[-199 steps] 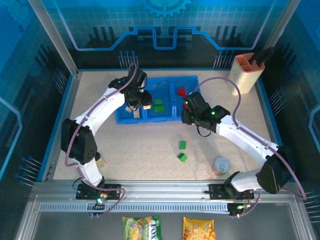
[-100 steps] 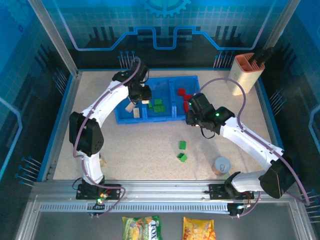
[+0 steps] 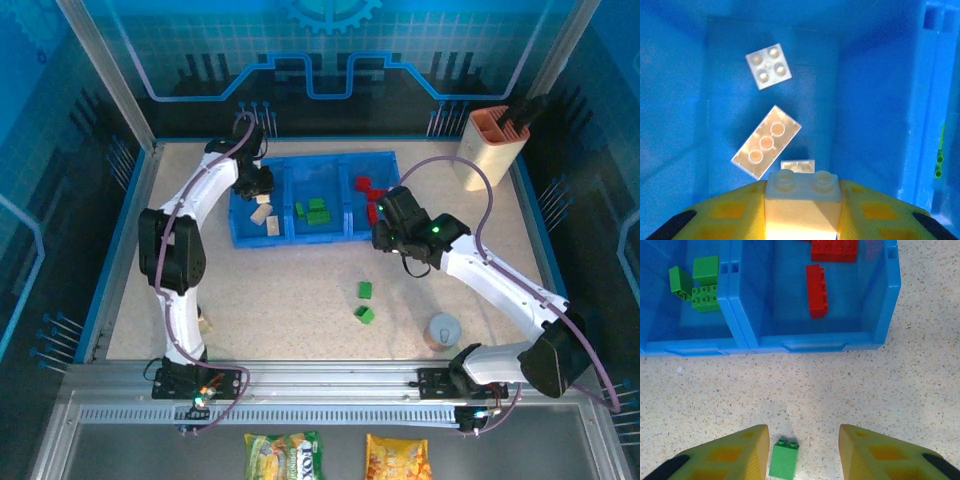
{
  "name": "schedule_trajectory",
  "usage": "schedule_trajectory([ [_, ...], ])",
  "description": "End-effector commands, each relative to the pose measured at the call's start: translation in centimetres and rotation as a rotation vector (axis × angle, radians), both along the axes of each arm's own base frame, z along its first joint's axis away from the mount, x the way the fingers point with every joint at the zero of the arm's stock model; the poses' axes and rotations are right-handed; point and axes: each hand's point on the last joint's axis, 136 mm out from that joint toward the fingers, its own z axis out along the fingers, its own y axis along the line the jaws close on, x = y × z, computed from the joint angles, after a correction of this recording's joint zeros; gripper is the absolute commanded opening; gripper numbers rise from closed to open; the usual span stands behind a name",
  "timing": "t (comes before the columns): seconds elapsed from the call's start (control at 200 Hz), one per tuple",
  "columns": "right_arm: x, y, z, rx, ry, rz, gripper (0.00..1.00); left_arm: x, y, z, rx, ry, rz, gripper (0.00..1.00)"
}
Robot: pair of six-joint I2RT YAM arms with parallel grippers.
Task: Sort the legos into containers by color
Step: Place the lego in the container.
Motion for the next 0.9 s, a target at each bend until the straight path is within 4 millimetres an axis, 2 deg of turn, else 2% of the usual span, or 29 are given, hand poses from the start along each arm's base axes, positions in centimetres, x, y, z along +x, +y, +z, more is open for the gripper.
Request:
schedule_trajectory([
  [0.0, -0.6, -0.9, -0.1, -0.008, 0.017, -0.027, 0.42, 2.2, -0.4, -0.3, -0.051, -0.034, -0.040, 0.34],
  [0.21, -1.0, -1.3, -0.1, -0.011, 0.025, -0.031, 0.42, 4.3, -0.6, -3.0, -0.102, -0.031, -0.062, 0.34],
  [0.38, -1.4, -1.3, 0.2, -0.006, 0.024, -0.033, 0.42, 5.5, -0.7, -4.5, -0.129, -0.035, -0.074, 0.35],
  [0.685, -2.0, -1.9, 0.1, -0.011, 0.025, -0.051, 0.42, 6.0, -1.0, -5.1, -0.150, -0.032, -0.079, 0.41],
  [0.895, -1.9, -1.8, 0.4, -0.006, 0.018, -0.047, 0.42, 5.8, -1.1, -3.9, -0.152, -0.056, -0.090, 0.47],
])
